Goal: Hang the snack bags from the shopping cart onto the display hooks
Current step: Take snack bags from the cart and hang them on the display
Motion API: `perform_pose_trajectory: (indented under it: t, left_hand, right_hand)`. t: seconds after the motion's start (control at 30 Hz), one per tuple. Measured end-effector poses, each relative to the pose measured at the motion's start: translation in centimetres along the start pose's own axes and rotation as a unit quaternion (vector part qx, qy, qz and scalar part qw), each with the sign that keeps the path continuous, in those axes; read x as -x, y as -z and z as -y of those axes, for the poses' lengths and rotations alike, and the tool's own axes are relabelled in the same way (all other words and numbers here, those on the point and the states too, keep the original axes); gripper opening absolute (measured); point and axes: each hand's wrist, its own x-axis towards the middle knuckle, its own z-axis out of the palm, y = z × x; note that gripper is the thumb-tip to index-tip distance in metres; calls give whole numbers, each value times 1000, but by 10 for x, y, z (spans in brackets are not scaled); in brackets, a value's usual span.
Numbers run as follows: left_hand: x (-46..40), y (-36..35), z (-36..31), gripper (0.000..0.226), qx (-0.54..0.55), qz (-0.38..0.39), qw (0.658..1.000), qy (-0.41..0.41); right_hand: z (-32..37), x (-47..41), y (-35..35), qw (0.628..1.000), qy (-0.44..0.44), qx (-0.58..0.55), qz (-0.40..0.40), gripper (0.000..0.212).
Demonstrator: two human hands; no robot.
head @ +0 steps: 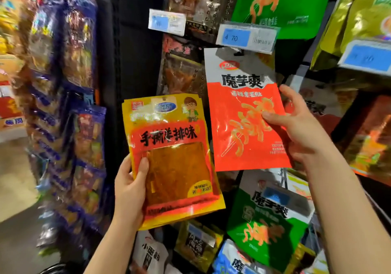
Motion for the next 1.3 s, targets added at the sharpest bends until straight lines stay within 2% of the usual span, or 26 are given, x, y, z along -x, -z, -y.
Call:
perform_pose_trajectory:
  t: [0.23, 0.43, 0.6, 0.7, 0.83, 0.87, 0.97, 1.03, 1.2, 1.3]
  left_hand:
    - [-6, -10, 3, 16, 12, 8, 1000, 6]
    - [2, -4, 3, 17, 6, 2, 1000, -13]
    - [6, 15, -6, 14, -12, -29, 999, -35]
    - [7, 26, -11, 13, -18, -50, 998, -37]
    - [9, 27, -16, 12, -14, -52, 998, -44]
    - [9, 26, -17, 13, -15, -50, 997, -49]
    - [10, 16, -18, 15, -19, -34, 998, -55]
    - [11, 7, -16, 14, -18, -17, 999, -49]
    - [16, -26, -9, 15, -15, 42, 999, -13]
    - [20, -50, -3, 19, -2, 85, 996, 14]
  right_hand:
    - [12, 0, 2, 999, -28, 38, -18, 53]
    - [-4, -35, -14, 996, -44, 54, -55, 61]
    - [-30, -67, -36, 993, -97, -7, -67, 52]
    - [-54, -80, -47, 988, -95, 86, -83, 49]
    - [-72, -86, -55, 959, -110, 251, -71, 16]
    - [-73, -87, -54, 956, -116, 259, -68, 16]
    - [-76, -93, -41, 965, -125, 221, -65, 62]
    - [-75, -90, -30, 971, -105, 204, -66, 75]
    - [-61, -52, -5, 973, -34, 203, -100, 42]
    - [-44, -11, 0, 985, -24, 163, -58, 26]
